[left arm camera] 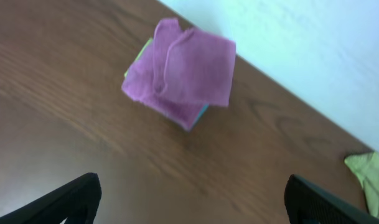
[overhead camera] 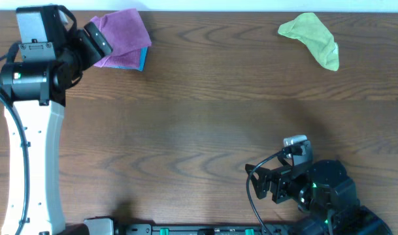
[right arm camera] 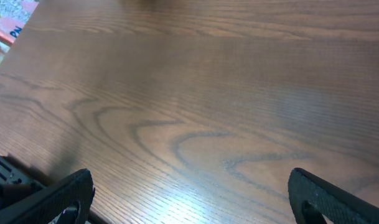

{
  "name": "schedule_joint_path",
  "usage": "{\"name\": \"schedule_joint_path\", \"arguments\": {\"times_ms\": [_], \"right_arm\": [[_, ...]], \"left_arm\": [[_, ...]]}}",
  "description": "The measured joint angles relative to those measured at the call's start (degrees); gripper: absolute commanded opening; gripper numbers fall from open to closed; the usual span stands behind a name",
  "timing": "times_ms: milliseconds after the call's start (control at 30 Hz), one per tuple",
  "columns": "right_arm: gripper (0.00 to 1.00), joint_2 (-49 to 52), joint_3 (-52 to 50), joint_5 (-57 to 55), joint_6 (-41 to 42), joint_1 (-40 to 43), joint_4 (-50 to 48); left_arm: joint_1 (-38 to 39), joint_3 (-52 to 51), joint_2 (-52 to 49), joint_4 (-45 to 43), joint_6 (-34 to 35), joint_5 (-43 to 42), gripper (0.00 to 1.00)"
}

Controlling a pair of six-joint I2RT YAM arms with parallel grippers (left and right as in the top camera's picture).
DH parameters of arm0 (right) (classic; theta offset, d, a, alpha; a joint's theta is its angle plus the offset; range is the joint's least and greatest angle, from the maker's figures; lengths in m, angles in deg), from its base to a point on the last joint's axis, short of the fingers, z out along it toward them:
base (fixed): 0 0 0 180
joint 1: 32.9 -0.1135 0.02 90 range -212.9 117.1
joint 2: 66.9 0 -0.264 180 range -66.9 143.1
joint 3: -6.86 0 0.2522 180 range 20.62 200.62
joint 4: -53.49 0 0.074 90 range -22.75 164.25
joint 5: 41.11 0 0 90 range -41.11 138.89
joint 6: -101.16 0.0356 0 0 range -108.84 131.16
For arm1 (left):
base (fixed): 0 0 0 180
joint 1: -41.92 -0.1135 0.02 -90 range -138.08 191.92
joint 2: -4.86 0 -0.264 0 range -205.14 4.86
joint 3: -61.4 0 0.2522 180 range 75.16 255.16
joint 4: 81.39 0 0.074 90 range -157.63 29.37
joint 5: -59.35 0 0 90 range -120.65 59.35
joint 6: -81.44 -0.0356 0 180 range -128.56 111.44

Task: Fold the cloth

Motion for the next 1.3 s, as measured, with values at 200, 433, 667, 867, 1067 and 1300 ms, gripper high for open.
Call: {"name": "schedule_joint_path", "arguments": {"times_ms": [200,433,667,867,1067,1300], "right_arm": [[0.99,0.0,0.0,0.0,0.0,0.0,0.0],[0.99,0.0,0.0,0.0,0.0,0.0,0.0],[0.99,0.0,0.0,0.0,0.0,0.0,0.0],[0.99,0.0,0.0,0.0,0.0,0.0,0.0],[0.99,0.0,0.0,0.0,0.0,0.0,0.0],[0.99,0.0,-0.1,0.0,0.0,0.0,0.0]], "left_arm": [[2.2,0.0,4.4,4.5,-0.5,0.6,0.95],[5.1,-2.8,12.4,4.4,-3.6,2.3,0.95],[5.5,-15.6,24.7,0.7,-5.2,4.0,0.95],[5.5,-30.4,37.7,-5.9,-7.3,4.4,0.95],[5.5,-42.9,50.9,-8.6,-8.8,4.8,0.95],[5.5,-55.9,64.6,-9.9,-11.0,4.9,0.95]]}}
